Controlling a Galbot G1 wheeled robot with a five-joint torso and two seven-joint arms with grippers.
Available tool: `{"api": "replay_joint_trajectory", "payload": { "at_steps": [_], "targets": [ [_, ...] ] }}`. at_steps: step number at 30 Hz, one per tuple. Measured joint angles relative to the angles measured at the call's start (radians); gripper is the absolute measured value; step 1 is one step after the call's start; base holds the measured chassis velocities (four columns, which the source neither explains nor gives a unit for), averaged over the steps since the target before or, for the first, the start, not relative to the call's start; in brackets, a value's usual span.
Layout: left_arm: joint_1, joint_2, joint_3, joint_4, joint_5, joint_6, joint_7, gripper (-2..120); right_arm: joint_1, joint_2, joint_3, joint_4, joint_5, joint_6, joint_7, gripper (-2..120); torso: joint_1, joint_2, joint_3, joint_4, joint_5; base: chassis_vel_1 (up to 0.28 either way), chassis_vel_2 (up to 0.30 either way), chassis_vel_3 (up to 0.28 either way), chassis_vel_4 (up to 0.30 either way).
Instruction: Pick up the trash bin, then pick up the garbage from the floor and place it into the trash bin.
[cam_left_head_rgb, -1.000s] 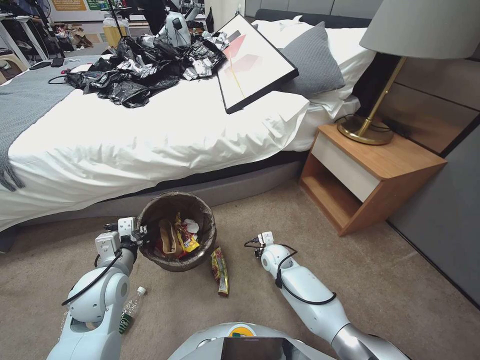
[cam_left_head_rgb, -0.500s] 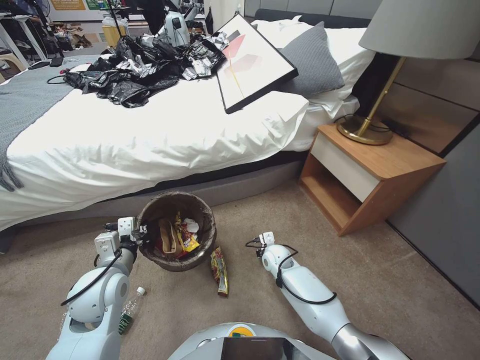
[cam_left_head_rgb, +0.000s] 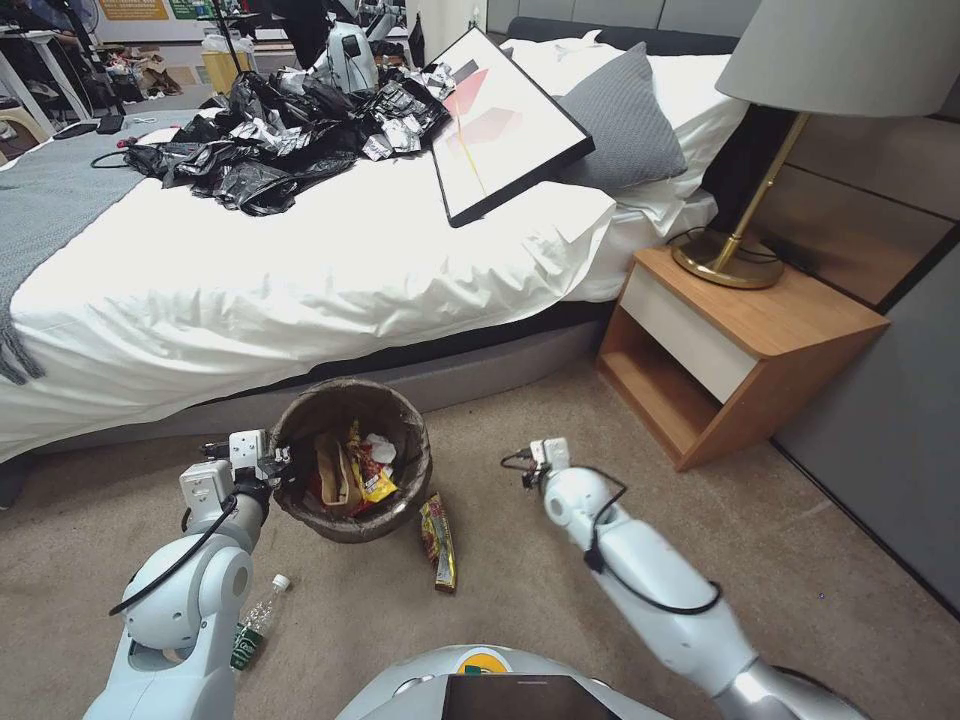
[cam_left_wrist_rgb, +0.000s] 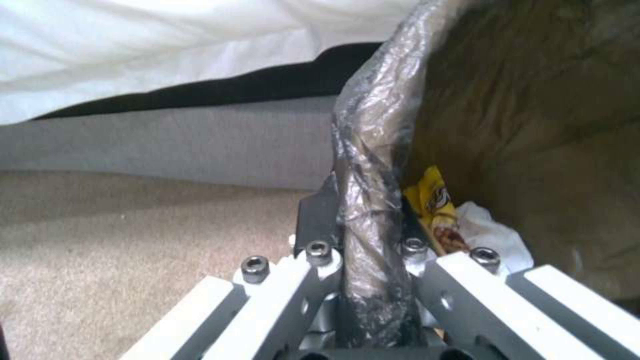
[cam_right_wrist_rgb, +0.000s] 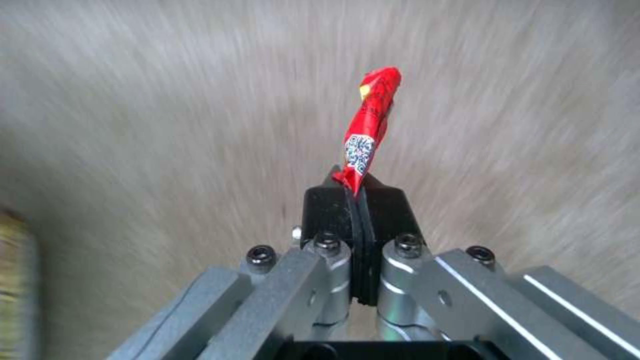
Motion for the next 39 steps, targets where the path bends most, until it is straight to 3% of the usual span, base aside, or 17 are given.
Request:
{"api": "replay_joint_trajectory", "payload": {
  "at_steps": [1, 4, 8, 10, 11, 12, 14, 19, 22, 27, 33, 39],
  "targets": [
    [0.0, 0.0, 0.0, 0.0, 0.0, 0.0, 0.0, 0, 0.0, 0.0, 0.0, 0.0, 0.0, 0.0, 0.0, 0, 0.0, 0.0, 0.0, 0.0, 0.0, 0.0, 0.0, 0.0, 0.0],
    [0.001, 0.001, 0.002, -0.001, 0.001, 0.0, 0.003, 0, 0.036, -0.126, 0.004, 0.196, 0.121, 0.0, 0.028, 0, 0.0, 0.0, 0.0, 0.0, -0.0001, 0.0, 0.0, 0.0, 0.0],
    [0.002, -0.001, 0.005, -0.001, 0.005, 0.001, 0.007, 0, 0.07, -0.17, 0.007, 0.297, 0.18, 0.0, 0.037, 0, 0.0, 0.0, 0.0, -0.0001, 0.0002, 0.0, 0.0, 0.0, 0.0],
    [0.002, -0.009, 0.013, 0.005, 0.019, 0.001, 0.01, 0, 0.209, -0.243, 0.003, 0.532, 0.372, 0.001, 0.054, 0, 0.0, 0.0, 0.0, 0.0006, 0.0, 0.0, 0.0, 0.0, 0.0],
    [0.002, -0.009, 0.013, 0.005, 0.019, 0.001, 0.01, 0, 0.209, -0.243, 0.003, 0.532, 0.372, 0.001, 0.054, 0, 0.0, 0.0, 0.0, 0.0006, 0.0, 0.0, 0.0, 0.0, 0.0],
    [0.002, -0.012, 0.014, 0.006, 0.025, 0.001, 0.015, 0, 0.282, -0.261, -0.015, 0.615, 0.486, 0.001, 0.071, 0, 0.0, 0.0, 0.0, 0.0005, -0.0001, 0.0, 0.0, 0.0, 0.0],
    [0.002, -0.015, 0.016, 0.01, 0.034, 0.001, 0.019, 0, 0.363, -0.263, -0.047, 0.672, 0.559, 0.001, 0.075, 0, 0.0, 0.0, 0.0, 0.0003, -0.0002, 0.0, 0.0, 0.0, 0.0],
    [0.002, -0.017, 0.019, 0.015, 0.039, 0.002, 0.022, 0, 0.509, -0.236, -0.128, 0.687, 0.647, 0.001, 0.08, 0, 0.0, 0.0, 0.0, 0.0004, 0.0, 0.0, 0.0, 0.0, 0.0],
    [0.001, -0.02, 0.019, 0.019, 0.042, 0.002, 0.023, 0, 0.658, -0.198, -0.229, 0.656, 0.699, 0.002, 0.087, 0, 0.0, 0.0, 0.0, 0.0007, -0.0003, 0.0, 0.0, 0.0, 0.0],
    [-0.002, -0.023, 0.017, 0.025, 0.045, 0.003, 0.023, 0, 0.757, -0.135, -0.346, 0.624, 0.763, 0.002, 0.112, 0, 0.0, 0.0, 0.0, 0.0005, -0.0004, 0.0, 0.0, 0.0, 0.0],
    [-0.004, -0.025, 0.009, 0.026, 0.045, 0.003, 0.025, 0, 0.776, -0.032, -0.509, 0.549, 0.753, 0.003, 0.132, 0, 0.0, 0.0, 0.0, 0.0004, -0.0002, 0.0, 0.0, 0.0, 0.0],
    [-0.005, -0.027, 0.003, 0.026, 0.044, 0.003, 0.027, 0, 0.722, 0.0, -0.567, 0.47, 0.677, 0.003, 0.11, 0, 0.0, 0.0, 0.0, 0.0004, -0.0003, 0.0, 0.0, 0.0, 0.0]
  ]
}}
